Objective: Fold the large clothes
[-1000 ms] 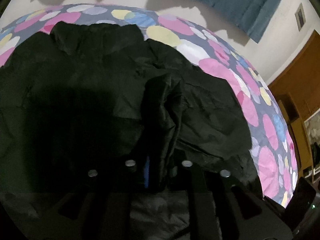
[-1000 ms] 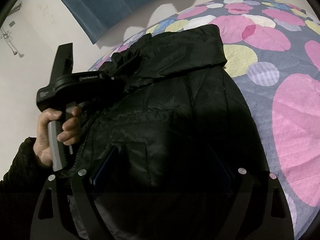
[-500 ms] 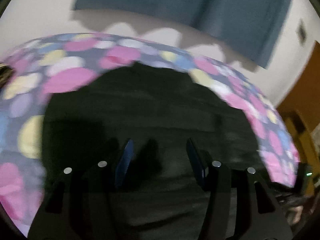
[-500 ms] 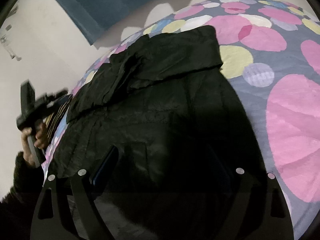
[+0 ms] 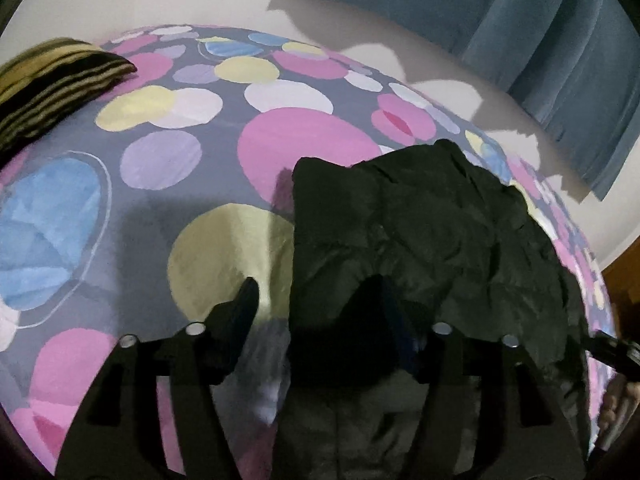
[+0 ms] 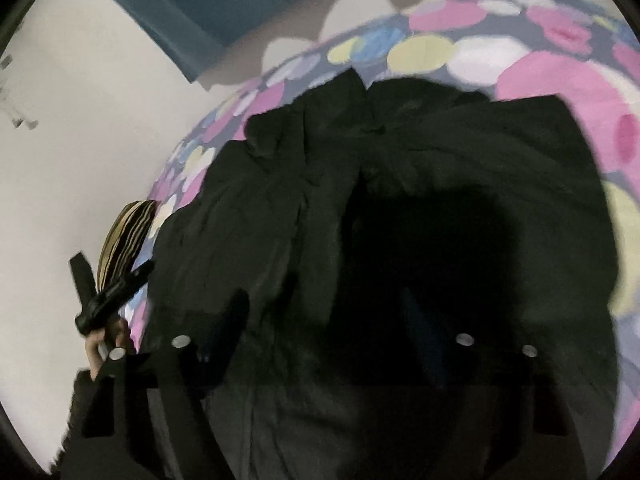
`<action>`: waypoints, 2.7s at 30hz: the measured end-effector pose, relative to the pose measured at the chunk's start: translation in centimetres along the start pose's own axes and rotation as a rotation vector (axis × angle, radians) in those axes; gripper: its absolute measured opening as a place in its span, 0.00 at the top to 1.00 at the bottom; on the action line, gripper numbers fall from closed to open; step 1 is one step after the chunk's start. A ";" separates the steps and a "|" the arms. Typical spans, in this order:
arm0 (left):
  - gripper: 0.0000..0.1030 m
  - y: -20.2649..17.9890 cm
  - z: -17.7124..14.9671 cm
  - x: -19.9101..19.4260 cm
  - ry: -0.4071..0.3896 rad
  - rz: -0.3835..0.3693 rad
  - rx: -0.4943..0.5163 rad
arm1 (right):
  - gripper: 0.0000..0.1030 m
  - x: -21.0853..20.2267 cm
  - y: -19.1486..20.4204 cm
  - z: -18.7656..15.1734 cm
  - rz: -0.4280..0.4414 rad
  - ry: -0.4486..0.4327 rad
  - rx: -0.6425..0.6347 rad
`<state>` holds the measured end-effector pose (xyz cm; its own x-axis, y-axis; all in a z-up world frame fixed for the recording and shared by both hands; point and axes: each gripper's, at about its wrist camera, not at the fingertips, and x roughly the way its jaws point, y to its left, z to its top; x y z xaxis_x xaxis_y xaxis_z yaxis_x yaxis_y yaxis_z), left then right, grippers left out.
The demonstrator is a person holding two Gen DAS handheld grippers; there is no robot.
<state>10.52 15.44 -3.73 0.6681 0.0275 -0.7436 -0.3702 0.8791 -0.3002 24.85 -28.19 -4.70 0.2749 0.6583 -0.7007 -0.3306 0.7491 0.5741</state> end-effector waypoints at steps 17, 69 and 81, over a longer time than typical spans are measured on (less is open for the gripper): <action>0.54 0.7 1.1 2.6 0.032 -0.038 -0.008 | 0.74 4.9 -0.9 1.7 -0.065 0.068 -0.001; 0.49 -1.2 -3.0 -2.3 0.006 0.156 0.154 | 0.40 -0.4 -0.7 -2.4 0.002 -0.033 0.038; 0.38 -2.5 -8.4 -8.4 -0.014 0.146 0.198 | 0.37 -9.6 -4.6 -10.0 -0.074 -0.125 0.067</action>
<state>0.42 9.06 -1.78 0.6264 0.1663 -0.7616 -0.3307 0.9414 -0.0665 14.75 -38.71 -4.85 0.4074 0.6025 -0.6863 -0.2459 0.7961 0.5529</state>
